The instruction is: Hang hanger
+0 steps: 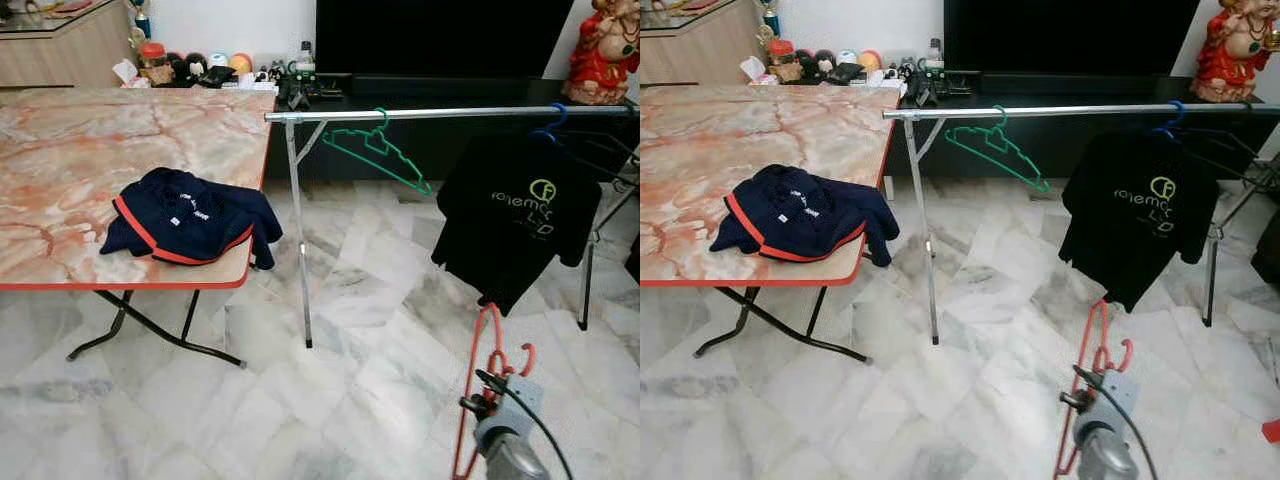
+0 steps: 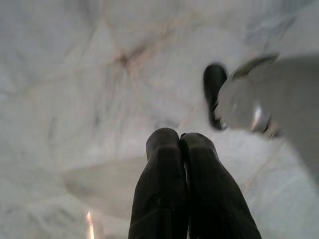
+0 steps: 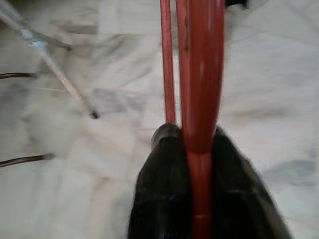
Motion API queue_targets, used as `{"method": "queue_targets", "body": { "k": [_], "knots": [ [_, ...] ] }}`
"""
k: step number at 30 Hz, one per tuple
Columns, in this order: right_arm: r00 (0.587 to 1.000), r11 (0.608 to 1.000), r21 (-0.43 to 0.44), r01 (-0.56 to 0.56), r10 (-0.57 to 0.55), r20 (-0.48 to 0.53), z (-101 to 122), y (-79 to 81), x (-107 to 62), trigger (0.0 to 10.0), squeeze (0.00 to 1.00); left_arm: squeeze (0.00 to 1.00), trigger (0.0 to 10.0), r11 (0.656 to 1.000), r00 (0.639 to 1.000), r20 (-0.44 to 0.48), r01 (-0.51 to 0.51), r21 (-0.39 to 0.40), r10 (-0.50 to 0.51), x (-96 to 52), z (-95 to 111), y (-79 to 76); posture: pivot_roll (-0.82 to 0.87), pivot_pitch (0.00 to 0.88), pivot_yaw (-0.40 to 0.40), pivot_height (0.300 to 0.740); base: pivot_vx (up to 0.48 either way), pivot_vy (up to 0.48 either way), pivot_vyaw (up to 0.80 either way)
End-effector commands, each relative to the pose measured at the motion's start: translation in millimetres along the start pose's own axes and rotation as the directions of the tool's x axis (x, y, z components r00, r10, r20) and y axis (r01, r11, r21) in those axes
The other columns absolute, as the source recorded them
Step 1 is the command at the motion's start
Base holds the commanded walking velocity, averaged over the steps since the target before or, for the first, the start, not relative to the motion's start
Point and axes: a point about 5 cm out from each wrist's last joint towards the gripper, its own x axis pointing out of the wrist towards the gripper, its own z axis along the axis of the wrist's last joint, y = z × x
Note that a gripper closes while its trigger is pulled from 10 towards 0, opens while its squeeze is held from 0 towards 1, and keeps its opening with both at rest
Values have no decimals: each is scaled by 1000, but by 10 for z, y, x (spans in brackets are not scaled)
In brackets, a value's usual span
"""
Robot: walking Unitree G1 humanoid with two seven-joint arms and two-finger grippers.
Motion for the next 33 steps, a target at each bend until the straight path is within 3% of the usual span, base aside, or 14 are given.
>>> {"method": "queue_targets", "body": {
  "k": [1, 8, 12, 25, 33],
  "knots": [
    [999, 1000, 19, 12, -13, 33, 96, 22, 17, 10000, 0, 0, 10000, 1000, 1000, -7, 14, -23, -14, 2, -17, -37, 22, 13, -24, 740, 341, 0, 0],
    [999, 999, 31, 32, -34, 40, 113, 112, 23, 10000, 0, 0, 10000, 999, 999, 5, 46, 4, -46, 24, 63, -116, 16, 0, -16, 740, 462, 0, 0],
    [1000, 997, -83, -1, 1, -1, 46, 162, 10, 10000, 0, 0, 10000, 998, 998, -12, 59, 30, -59, 30, 54, -169, 14, 0, -12, 740, 480, 0, 0],
    [999, 993, -110, -50, 50, -4, 17, 280, -9, 10000, 0, 0, 10000, 995, 995, -34, 94, 38, -93, 22, -35, -294, 20, 0, -16, 740, 480, 0, 0],
    [996, 987, -136, -85, 86, -2, 55, 300, -1, 10000, 0, 0, 10000, 995, 996, -22, 89, 33, -89, 27, -14, -315, 19, 0, -24, 740, 66, 0, 0]
  ]
}}
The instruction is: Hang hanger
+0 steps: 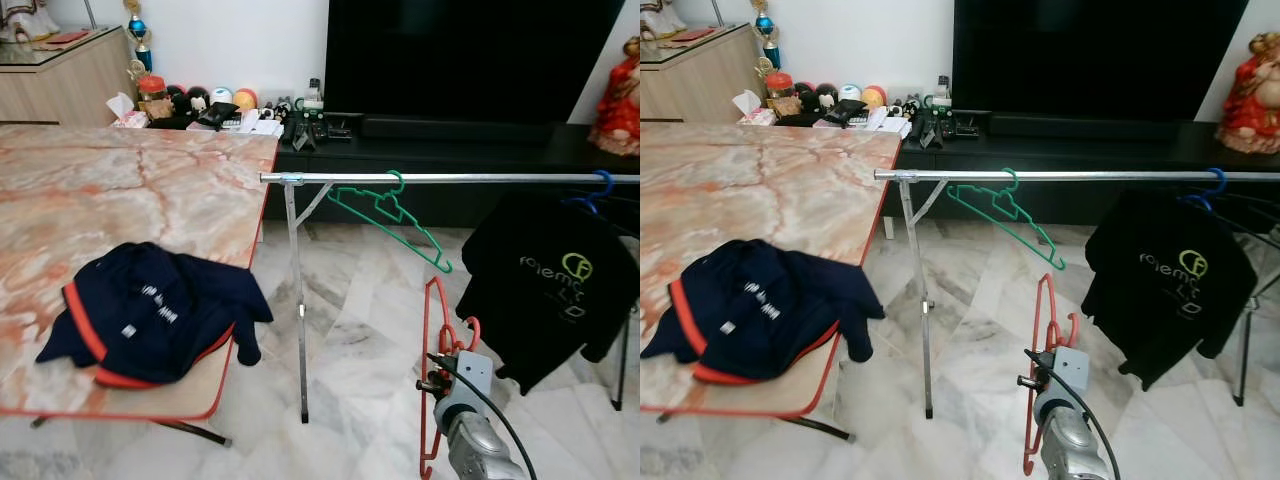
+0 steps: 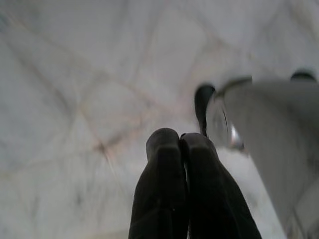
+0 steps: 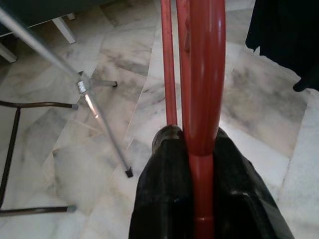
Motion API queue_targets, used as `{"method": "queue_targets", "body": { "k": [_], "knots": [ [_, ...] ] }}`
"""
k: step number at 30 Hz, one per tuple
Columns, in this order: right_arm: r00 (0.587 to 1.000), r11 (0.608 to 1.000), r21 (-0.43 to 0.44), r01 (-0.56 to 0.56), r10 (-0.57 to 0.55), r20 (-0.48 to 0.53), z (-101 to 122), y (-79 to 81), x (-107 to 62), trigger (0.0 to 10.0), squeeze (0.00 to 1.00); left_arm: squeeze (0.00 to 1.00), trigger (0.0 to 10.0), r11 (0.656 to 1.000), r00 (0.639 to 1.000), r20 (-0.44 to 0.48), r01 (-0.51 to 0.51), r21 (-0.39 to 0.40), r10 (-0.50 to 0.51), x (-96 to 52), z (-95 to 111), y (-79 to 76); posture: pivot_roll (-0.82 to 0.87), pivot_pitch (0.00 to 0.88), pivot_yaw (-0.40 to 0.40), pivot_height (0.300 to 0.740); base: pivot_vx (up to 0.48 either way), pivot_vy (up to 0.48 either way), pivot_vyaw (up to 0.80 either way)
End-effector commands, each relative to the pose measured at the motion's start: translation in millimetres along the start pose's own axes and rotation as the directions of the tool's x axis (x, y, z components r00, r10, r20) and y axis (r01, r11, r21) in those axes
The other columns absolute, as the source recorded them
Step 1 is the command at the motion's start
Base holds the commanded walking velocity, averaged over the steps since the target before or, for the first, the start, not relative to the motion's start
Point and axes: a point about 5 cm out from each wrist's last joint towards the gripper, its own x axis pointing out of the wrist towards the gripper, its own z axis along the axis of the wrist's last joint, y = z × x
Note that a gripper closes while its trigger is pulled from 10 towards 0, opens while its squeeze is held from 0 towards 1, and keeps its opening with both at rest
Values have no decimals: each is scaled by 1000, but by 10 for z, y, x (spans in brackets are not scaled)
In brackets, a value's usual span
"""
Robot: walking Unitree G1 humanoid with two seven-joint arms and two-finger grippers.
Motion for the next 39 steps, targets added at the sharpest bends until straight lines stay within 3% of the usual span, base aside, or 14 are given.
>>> {"method": "queue_targets", "body": {
  "k": [1, 20, 25, 30, 39],
  "knots": [
    [1000, 1000, 1, 15, -15, -3, -4, -61, -7, 10000, 0, 0, 10000, 1000, 1000, -21, 20, -8, -20, -5, -79, -68, 18, 3, -26, 740, 0, -277, 0],
    [999, 1000, -5, 27, -27, -37, -62, -68, -7, 10000, 0, 0, 10000, 1000, 996, -85, 10, 25, -8, -39, -247, -20, 22, 25, -27, 740, 0, -431, 0],
    [999, 999, 8, 33, -32, -36, -79, -81, -10, 10000, 0, 0, 10000, 998, 994, -109, 33, 62, -26, -46, -283, -23, 19, 26, -23, 740, 0, 0, 0],
    [998, 999, 11, 41, -41, -37, -71, -119, -5, 10000, 0, 0, 10000, 1000, 996, -89, 11, 20, -9, -50, -280, -2, 20, 29, -24, 740, 0, 0, 0],
    [998, 997, 39, 67, -67, -12, 8, -174, 13, 10000, 0, 0, 10000, 999, 994, -94, 50, -1, -50, -29, -280, -196, 21, 31, -25, 740, 157, 0, 0]
  ]
}}
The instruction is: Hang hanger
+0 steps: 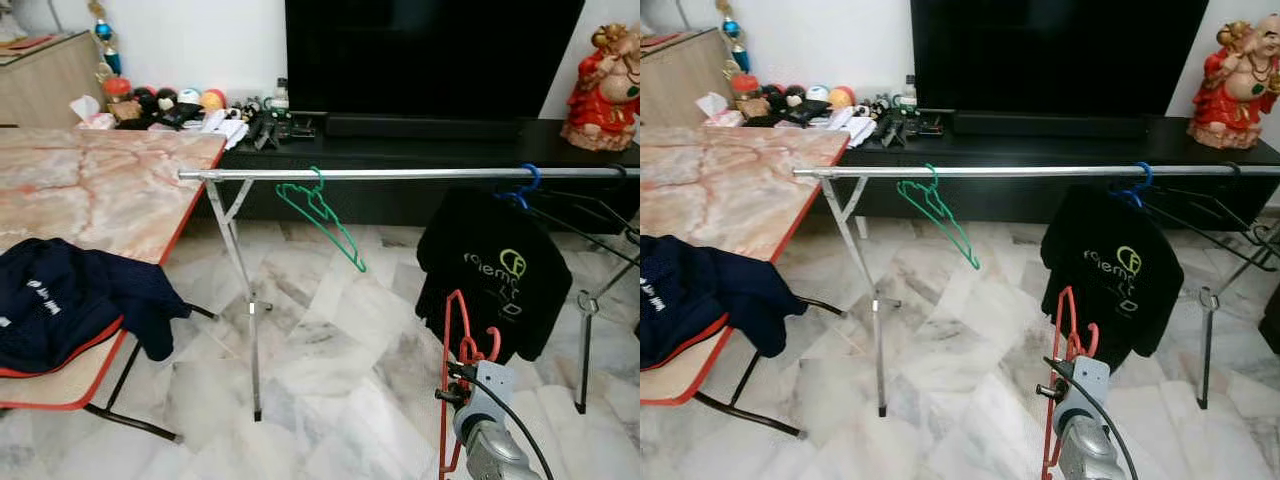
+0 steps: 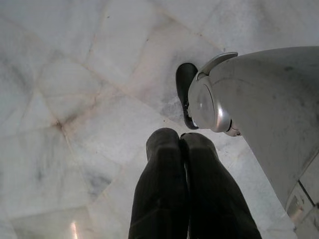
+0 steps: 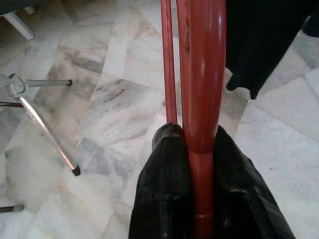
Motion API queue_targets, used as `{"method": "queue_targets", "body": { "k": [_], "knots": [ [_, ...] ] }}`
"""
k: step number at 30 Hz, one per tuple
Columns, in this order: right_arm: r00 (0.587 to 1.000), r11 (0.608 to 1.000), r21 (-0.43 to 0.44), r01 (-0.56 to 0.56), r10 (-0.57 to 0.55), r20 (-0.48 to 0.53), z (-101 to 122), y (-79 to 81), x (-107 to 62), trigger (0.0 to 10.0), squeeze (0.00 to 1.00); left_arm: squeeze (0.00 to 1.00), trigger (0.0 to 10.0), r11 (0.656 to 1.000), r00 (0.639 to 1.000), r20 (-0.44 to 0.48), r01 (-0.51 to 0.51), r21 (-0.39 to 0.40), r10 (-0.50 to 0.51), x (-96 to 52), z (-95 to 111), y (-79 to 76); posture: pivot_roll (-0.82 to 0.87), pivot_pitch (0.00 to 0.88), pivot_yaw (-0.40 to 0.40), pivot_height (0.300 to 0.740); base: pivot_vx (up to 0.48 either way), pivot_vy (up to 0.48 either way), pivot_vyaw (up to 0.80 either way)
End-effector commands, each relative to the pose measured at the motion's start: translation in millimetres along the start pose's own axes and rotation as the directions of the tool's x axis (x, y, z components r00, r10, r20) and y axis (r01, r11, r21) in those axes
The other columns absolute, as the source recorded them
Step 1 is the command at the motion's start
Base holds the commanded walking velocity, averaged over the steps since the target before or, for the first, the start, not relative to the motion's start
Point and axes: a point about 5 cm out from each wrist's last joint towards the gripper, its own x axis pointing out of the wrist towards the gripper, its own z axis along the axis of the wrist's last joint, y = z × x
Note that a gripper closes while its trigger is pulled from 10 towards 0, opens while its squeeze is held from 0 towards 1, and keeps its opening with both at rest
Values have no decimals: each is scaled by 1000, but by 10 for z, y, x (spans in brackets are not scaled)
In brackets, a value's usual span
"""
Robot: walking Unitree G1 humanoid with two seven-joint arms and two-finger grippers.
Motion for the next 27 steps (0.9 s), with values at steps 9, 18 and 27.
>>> {"method": "queue_targets", "body": {
  "k": [9, 18, 27],
  "knots": [
    [999, 1000, 16, -24, 23, 38, 127, 81, 32, 10000, 0, 0, 10000, 997, 995, -67, 74, -13, -75, -45, -334, -269, 27, 27, -28, 740, 418, 0, -326],
    [998, 999, -9, -41, 42, 41, 141, 125, 39, 10000, 0, 0, 10000, 998, 992, -116, 55, -16, -56, -182, -705, -31, 26, 11, -27, 740, 461, 0, 0],
    [995, 996, -26, -89, 90, 51, 186, 184, 46, 10000, 0, 0, 10000, 998, 994, -88, 67, -10, -68, -119, -536, -96, 25, 0, -26, 740, 474, 0, 0]
  ]
}}
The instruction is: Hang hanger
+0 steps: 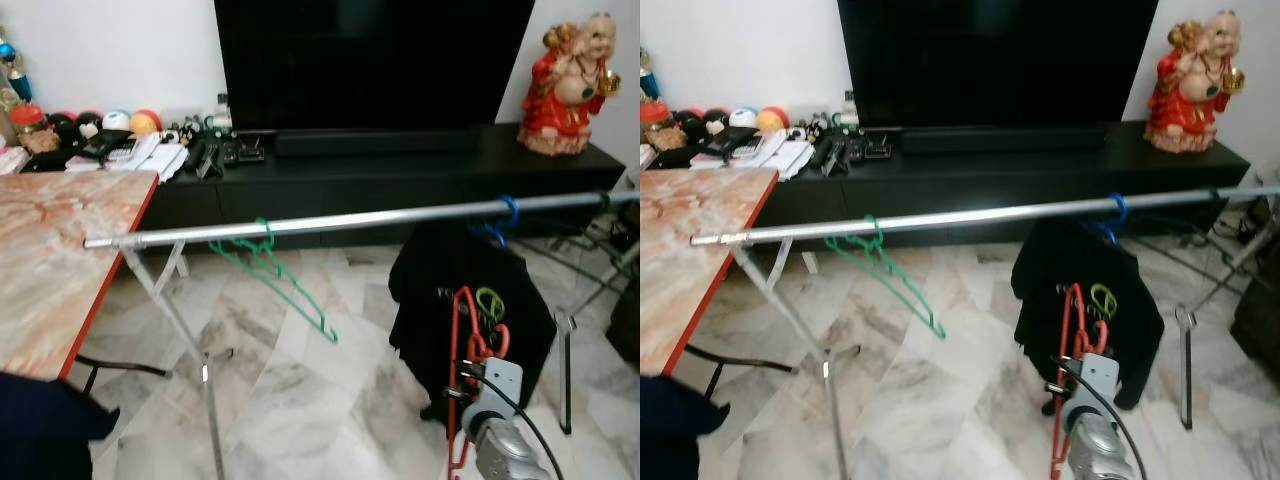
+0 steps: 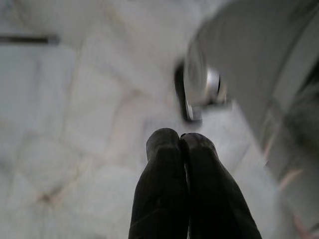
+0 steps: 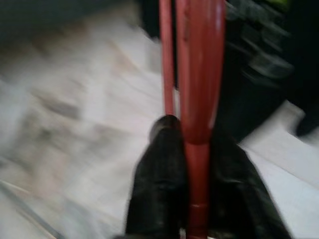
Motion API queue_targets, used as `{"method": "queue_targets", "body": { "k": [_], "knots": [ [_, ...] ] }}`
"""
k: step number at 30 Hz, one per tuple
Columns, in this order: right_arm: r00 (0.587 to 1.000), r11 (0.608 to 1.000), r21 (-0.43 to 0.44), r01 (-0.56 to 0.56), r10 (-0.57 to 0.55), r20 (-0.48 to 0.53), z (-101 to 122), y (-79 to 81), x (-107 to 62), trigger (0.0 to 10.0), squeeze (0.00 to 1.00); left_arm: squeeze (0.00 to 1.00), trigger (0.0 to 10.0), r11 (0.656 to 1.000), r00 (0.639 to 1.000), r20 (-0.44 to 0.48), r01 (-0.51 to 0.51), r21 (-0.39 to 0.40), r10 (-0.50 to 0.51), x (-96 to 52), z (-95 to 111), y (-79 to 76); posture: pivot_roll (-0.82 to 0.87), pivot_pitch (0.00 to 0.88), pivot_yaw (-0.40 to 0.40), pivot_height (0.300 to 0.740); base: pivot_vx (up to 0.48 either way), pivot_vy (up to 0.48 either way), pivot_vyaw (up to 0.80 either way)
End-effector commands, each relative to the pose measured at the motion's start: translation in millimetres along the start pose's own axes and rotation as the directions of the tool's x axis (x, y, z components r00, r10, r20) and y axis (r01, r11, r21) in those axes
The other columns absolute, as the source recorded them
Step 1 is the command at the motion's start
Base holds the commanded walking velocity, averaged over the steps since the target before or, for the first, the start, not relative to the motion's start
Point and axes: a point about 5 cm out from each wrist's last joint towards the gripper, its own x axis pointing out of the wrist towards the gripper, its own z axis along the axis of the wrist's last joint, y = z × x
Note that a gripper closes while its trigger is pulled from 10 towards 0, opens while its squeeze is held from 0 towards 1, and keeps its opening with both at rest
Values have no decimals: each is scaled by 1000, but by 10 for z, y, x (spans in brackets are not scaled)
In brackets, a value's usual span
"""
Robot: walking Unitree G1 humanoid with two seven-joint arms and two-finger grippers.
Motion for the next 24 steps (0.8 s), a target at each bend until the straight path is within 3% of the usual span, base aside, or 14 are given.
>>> {"method": "queue_targets", "body": {
  "k": [1, 5, 21, 24],
  "knots": [
    [999, 999, -20, -38, 38, 14, 39, 76, 11, 10000, 0, 0, 10000, 1000, 999, -45, -4, 9, 4, -30, -130, 28, 24, 0, -25, 740, 472, 0, 0],
    [997, 997, -37, -73, 74, 22, 57, 123, 14, 10000, 0, 0, 10000, 1000, 999, -45, 1, 18, -1, -30, -129, 27, 22, 1, -24, 740, 456, 0, 0],
    [992, 1000, 23, 8, -11, 127, 145, 126, -1, 10000, 0, 0, 10000, 999, 999, -48, 6, 51, -4, -29, -119, 34, 30, 34, -24, 740, 0, 0, 0],
    [988, 1000, 1, 10, -10, 155, 209, 131, 2, 10000, 0, 0, 10000, 998, 999, -47, 9, 55, -6, -27, -112, 32, 28, 35, -24, 740, 0, 0, 0]
  ]
}}
